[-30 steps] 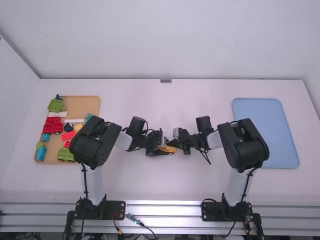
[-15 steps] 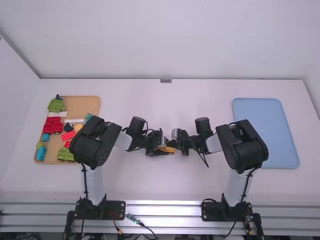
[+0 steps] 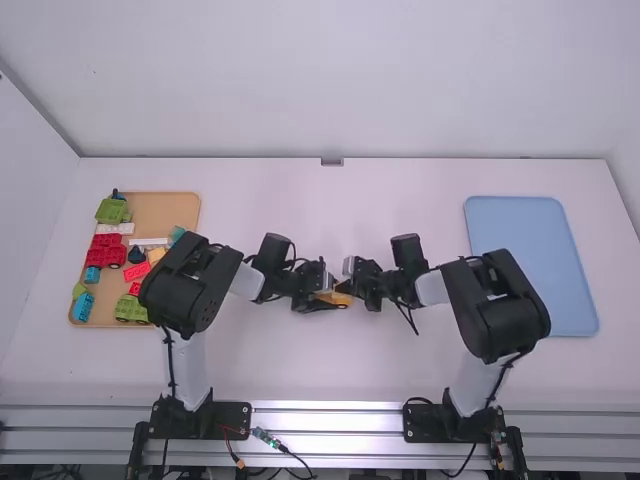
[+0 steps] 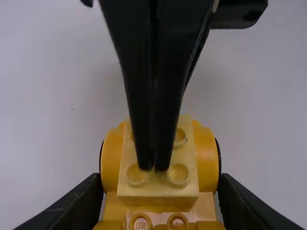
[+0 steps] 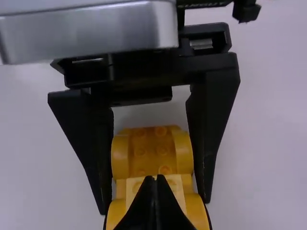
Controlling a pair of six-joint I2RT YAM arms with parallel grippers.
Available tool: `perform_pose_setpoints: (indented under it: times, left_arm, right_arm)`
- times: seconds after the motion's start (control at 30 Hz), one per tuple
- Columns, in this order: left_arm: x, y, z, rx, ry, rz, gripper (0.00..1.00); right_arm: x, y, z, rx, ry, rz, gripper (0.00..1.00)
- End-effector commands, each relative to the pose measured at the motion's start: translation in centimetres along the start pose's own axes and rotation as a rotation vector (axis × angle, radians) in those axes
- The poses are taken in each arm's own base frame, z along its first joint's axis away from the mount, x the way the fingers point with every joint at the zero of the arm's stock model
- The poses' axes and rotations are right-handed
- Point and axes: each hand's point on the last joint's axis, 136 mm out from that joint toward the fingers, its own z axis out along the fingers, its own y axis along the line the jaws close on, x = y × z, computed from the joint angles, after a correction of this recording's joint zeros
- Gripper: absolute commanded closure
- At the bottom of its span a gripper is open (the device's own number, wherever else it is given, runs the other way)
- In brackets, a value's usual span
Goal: Assemble lego blocks to make yellow taxi
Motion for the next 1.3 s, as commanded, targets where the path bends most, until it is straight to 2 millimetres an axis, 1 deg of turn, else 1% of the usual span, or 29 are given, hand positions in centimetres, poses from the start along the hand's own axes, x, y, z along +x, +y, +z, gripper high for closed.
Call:
perform_pose_setpoints:
  times: [0.0,0.13,0.23,0.27,0.37,0.43,0.47,0.5,0.57,0.6,0.63,0.67,0.7,0.73,0.77,0.87,0.97,1.0,1.07,1.27]
  left_arm:
    - [2.5,-0.6,0.2,-0.019,0.088,-0.054,0.79]
    - [2.6,-0.7,0.2,-0.016,0.091,-0.054,0.78]
    - [2.7,-0.7,0.2,-0.017,0.095,-0.054,0.78]
    - [2.7,-0.7,0.2,-0.017,0.095,-0.053,0.78]
    - [2.6,-0.7,0.2,-0.017,0.094,-0.052,0.77]
    - [2.6,-0.7,0.2,-0.017,0.094,-0.053,0.77]
    - [2.6,-0.7,0.2,-0.017,0.094,-0.053,0.77]
    - [2.6,-0.7,0.2,-0.017,0.094,-0.052,0.76]
    - [2.6,-0.6,0.2,-0.018,0.094,-0.052,0.76]
    - [2.6,-0.7,0.2,-0.017,0.094,-0.053,0.76]
    - [2.7,-0.7,0.2,-0.017,0.094,-0.053,0.75]
    - [2.6,-0.7,0.2,-0.017,0.094,-0.053,0.75]
    - [2.7,-0.7,0.2,-0.017,0.094,-0.053,0.74]
    - [2.7,-0.6,0.2,-0.018,0.095,-0.052,0.74]
    - [2.7,-0.7,0.2,-0.017,0.094,-0.053,0.73]
    - [2.6,-0.6,0.2,-0.018,0.095,-0.052,0.69]
    - [2.6,-0.6,0.2,-0.018,0.094,-0.051,0.66]
    - [2.6,-0.6,0.2,-0.018,0.094,-0.051,0.6]
    - [2.6,-0.6,0.2,-0.018,0.094,-0.051,0.58]
    - [2.5,-0.6,0.1,-0.021,0.092,-0.049,0.52]
  right_arm:
    - [2.5,-0.2,-0.6,0.07,0.117,0.026,1.0]
    - [0.7,-1.6,-2.0,0.128,0.089,-0.01,1.0]
    - [-0.8,-2.7,-3.3,0.181,0.064,0.006,1.0]
    - [-1.0,-2.9,-3.5,0.188,0.062,0.009,1.0]
    - [-1.9,-4.3,-5.3,0.264,0.049,0.042,1.0]
    - [-2.1,-5.1,-6.3,0.31,0.052,0.074,1.0]
    - [-2.1,-5.4,-6.6,0.329,0.054,0.088,0.93]
    - [-2.0,-6.1,-7.5,0.37,0.059,0.114,0.76]
    - [-2.0,-6.7,-8.2,0.408,0.064,0.137,0.66]
    - [-2.0,-7.0,-8.6,0.425,0.065,0.148,0.5]
    - [-2.0,-7.2,-8.9,0.438,0.065,0.156,0.38]
    - [-1.9,-7.4,-9.2,0.454,0.068,0.161,0.23]
    - [-1.9,-7.5,-9.2,0.456,0.068,0.161,0.21]
    - [-1.9,-7.5,-9.4,0.459,0.067,0.16,0.14]
    - [-1.9,-7.6,-9.4,0.46,0.065,0.161,0.11]
    - [-1.9,-7.5,-9.4,0.458,0.065,0.161,0.07]
    - [-2.1,-7.4,-9.1,0.45,0.065,0.156,0.07]
    - [-2.1,-7.4,-9.0,0.451,0.068,0.155,0.06]
    - [-2.0,-7.4,-8.9,0.454,0.078,0.15,0.0]
    - [-1.6,-7.7,-9.1,0.478,0.099,0.155,0.01]
